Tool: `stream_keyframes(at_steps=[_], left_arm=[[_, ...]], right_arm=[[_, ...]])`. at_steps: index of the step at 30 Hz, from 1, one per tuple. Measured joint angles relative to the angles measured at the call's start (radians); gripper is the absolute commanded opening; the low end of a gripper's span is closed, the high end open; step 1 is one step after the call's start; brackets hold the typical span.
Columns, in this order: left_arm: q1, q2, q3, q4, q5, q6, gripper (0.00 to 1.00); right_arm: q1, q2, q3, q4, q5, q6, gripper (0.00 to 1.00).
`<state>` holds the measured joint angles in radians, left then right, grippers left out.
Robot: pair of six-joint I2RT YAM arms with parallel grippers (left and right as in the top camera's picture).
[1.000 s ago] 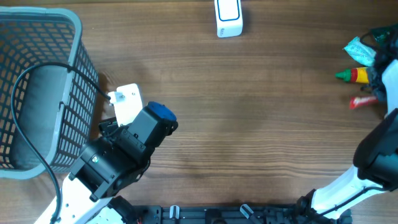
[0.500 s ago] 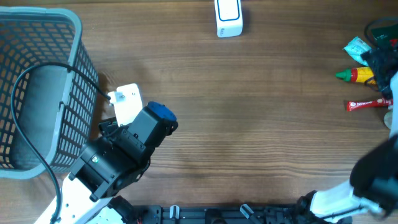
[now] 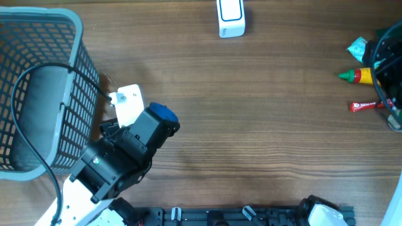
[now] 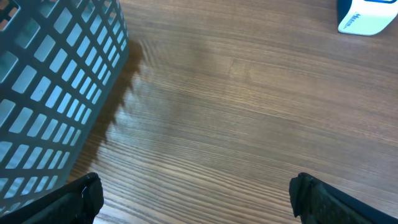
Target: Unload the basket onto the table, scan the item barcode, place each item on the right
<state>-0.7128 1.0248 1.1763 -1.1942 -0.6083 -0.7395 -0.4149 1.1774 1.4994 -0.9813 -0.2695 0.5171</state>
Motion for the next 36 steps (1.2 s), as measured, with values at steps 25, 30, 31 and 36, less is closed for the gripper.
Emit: stream_keyframes(at_steps=[25,30,31,36], left_arm=[[0.000,0.000,0.000,0.000,0.000,0.000,1.00],[0.000,0.000,0.000,0.000,0.000,0.000,1.00],[0.000,0.000,0.000,0.000,0.000,0.000,1.00],[0.000,0.000,0.000,0.001,0.000,0.000,1.00]], right_arm=[[0.047,-0.060,-0.086,0.003,0.015,-0.018,1.00],[0.187,-0.200,-0.270,0.205,0.119,-0.021,1.00],[0.209,-0.238,-0.320,0.261,0.133,-0.022,1.00],[0.247,-0.433,-0.571,0.468,0.167,-0.024,1.00]])
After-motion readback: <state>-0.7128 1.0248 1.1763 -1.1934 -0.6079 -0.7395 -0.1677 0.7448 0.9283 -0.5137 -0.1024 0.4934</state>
